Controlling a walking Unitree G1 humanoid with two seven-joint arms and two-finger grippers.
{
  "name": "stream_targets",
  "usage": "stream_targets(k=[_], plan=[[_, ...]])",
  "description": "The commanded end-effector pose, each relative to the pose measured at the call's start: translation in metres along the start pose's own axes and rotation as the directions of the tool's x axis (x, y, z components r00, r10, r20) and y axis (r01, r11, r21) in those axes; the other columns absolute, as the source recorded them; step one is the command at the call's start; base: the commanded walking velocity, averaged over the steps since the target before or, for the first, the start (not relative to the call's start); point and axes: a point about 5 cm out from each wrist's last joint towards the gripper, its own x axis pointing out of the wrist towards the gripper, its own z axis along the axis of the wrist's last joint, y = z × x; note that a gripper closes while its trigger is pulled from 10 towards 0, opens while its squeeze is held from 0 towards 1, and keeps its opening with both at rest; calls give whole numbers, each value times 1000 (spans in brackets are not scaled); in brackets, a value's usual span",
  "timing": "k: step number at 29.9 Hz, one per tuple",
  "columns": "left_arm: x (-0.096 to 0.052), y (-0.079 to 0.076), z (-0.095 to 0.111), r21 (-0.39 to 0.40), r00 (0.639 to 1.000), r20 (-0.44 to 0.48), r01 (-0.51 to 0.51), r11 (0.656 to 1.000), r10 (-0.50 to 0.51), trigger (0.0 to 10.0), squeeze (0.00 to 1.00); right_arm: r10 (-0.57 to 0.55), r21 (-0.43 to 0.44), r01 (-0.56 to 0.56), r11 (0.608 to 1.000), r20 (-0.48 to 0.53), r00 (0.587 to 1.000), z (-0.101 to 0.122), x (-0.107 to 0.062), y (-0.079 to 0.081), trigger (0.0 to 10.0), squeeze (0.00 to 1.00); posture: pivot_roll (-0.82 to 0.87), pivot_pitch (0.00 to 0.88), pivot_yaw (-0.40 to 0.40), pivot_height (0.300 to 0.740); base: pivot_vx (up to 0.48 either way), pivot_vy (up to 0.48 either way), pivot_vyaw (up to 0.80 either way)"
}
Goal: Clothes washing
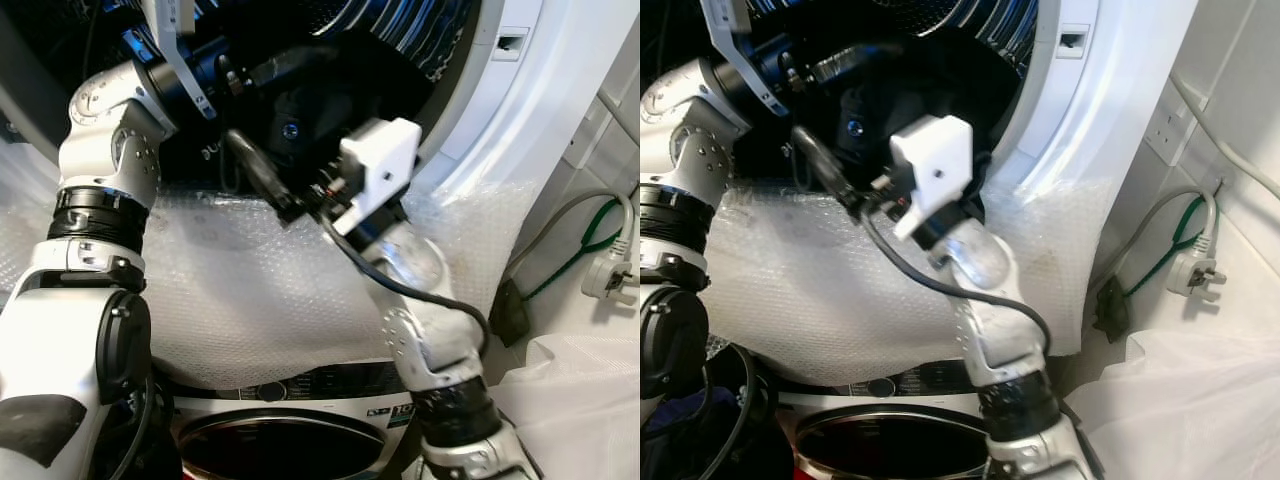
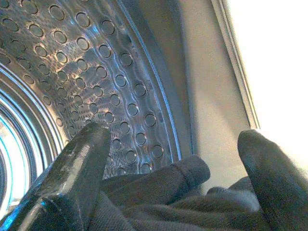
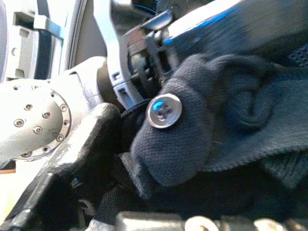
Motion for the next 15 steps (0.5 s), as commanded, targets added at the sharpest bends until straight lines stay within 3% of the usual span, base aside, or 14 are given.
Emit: stream_targets(k=[1,4,5,7,8,9,10,15], plan=[[4,-4,7,11,999,22,38,999,-38,10000,1000,67,-53,-67,996,8,998,2,16,19,10000,0,-34,0,2,740,0,0,0],[1,-3,12,1,999,39,15,1000,-15,10000,984,63,-94,-62,994,2,998,0,22,22,10000,0,-14,0,-1,740,0,0,0],[0,-1,13,-4,999,42,-10,1000,11,10000,878,47,-105,-47,993,-4,999,-2,23,21,10000,0,-10,0,-2,740,0,0,0],[0,-1,14,-7,999,42,-20,1000,20,10000,878,43,-107,-44,993,-5,999,-2,23,20,10000,0,-10,0,-2,740,0,0,0],[-1,1,16,-6,998,40,-46,999,46,10000,110,33,-147,-35,989,-18,999,-5,24,18,10000,0,-6,0,-4,740,0,0,0],[-1,2,17,-5,997,39,-65,998,65,10000,110,25,-177,-30,984,-26,999,-6,24,17,10000,0,-6,0,-3,740,0,0,0],[-3,4,19,-12,995,32,-94,996,94,10000,0,12,-207,-19,978,-39,999,-9,24,14,10000,0,-6,0,-1,740,0,0,0],[-3,4,36,4,988,2,-155,988,155,10000,0,-51,-275,32,961,-63,997,-15,23,3,10000,0,0,0,-2,740,0,0,0]])
